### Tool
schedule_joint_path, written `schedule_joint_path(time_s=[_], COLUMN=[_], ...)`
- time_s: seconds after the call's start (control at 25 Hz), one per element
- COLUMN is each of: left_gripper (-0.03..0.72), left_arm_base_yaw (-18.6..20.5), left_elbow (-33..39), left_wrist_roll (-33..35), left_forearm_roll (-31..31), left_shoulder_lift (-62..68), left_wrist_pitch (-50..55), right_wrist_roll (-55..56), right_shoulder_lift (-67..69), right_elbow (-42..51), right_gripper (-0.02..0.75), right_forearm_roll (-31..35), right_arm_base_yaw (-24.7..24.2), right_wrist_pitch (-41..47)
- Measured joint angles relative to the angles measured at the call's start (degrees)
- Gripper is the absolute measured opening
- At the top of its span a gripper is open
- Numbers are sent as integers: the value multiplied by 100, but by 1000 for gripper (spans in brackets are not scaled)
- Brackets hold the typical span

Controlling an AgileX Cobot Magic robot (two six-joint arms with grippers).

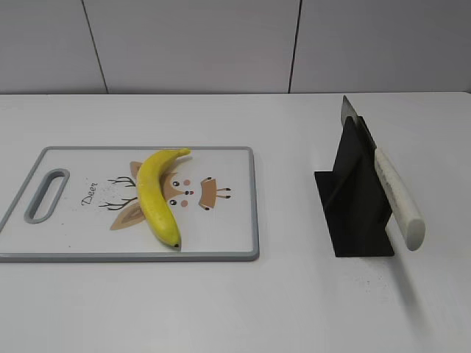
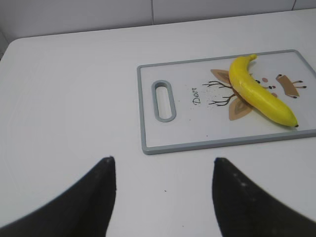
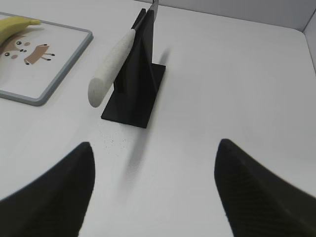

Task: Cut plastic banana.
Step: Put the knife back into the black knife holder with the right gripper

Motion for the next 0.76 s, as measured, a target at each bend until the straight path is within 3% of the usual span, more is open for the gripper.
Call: schedule_joint_path(time_s=[0.76], left_gripper=[589], left_arm_base_yaw=[0], left_elbow=[0], left_wrist_roll=[0], left_forearm_roll=[0], left_shoulder_lift=[0], left_wrist_pitch=[0], right_wrist_roll=[0], right_shoulder_lift=[0], right_elbow=[0], right_gripper=[592], right_forearm_roll=[116], right_arm_base_yaw=[0], right_wrist_pitch=[0])
